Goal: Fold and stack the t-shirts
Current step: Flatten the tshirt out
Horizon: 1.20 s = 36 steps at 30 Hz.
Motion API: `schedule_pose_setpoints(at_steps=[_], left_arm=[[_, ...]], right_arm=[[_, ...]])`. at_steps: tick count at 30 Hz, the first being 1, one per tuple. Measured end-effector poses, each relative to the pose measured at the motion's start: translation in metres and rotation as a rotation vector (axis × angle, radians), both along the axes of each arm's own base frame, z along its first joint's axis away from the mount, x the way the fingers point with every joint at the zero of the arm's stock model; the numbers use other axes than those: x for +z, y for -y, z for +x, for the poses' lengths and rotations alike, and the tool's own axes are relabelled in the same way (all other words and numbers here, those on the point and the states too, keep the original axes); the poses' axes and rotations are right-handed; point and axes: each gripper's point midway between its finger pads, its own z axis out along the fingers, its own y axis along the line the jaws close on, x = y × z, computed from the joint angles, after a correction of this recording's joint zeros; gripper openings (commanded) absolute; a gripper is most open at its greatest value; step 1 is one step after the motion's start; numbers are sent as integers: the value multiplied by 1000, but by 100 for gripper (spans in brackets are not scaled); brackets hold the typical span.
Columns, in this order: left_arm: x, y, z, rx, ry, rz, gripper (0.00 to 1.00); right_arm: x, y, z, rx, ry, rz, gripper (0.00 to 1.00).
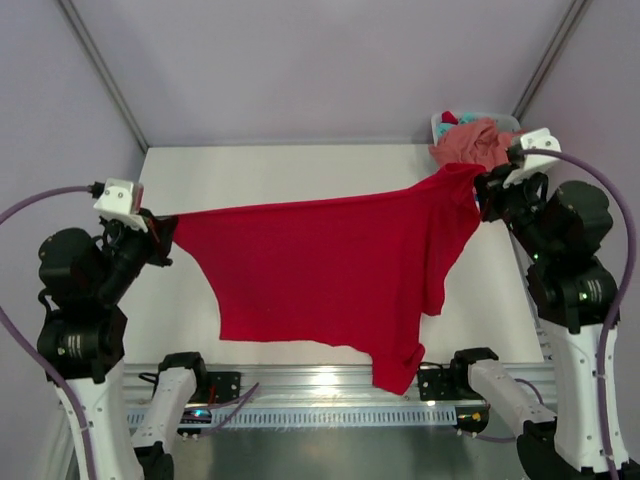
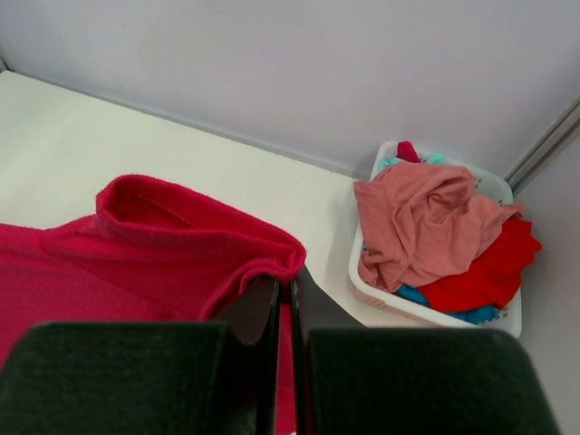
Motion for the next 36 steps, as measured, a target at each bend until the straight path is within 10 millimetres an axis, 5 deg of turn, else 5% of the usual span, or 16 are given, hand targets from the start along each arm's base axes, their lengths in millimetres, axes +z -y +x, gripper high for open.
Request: schedule_pose_setpoints(at_steps=[8,17,24,36], left_arm=[[-24,-4,75,-12,-98,-13,0],[-73,-11,151,-1,-196,-35,0],[-126,-21,218,25,-280,-41,0],[-219,-26,302,32,-395,-84,0]], right_arm=[[-41,-8,89,3,-109,-39,3],[-125,-9,179,-30,-230,-78,3],[-163,-8,230,-68,-238,-79,3],[-250,-14,325,-88,-351,-95,3]])
